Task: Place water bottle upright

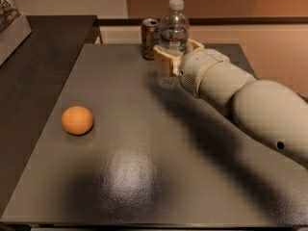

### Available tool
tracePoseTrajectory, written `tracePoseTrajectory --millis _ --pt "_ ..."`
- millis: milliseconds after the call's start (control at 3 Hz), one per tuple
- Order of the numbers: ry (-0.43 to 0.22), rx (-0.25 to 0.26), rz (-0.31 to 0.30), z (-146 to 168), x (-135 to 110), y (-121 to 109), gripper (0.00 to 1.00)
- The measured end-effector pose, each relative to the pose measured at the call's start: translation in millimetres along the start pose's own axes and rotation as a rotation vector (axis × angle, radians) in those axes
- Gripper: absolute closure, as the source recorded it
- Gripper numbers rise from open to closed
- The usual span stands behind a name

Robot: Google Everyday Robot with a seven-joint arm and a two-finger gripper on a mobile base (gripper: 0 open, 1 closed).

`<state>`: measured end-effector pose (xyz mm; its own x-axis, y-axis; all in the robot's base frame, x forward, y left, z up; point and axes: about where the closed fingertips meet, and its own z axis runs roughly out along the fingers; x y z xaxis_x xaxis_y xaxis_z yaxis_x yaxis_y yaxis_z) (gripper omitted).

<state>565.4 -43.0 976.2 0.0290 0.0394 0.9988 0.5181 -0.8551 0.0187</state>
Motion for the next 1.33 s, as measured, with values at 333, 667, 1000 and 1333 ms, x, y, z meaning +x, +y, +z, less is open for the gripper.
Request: tracePoseTrajectory --millis 333,667,1000,1333 --pt "0.014 -0.034 -0.057 -6.2 -11.8 6.8 1.0" --pt "0.009 -0.059 -0.085 -10.3 -24.8 10.8 1.0" --pt "0.0 -0.076 -0.097 -11.9 -36.4 13.1 1.0" --pt "-0.002 -0.092 -0.097 -11.2 -47.4 13.3 1.0"
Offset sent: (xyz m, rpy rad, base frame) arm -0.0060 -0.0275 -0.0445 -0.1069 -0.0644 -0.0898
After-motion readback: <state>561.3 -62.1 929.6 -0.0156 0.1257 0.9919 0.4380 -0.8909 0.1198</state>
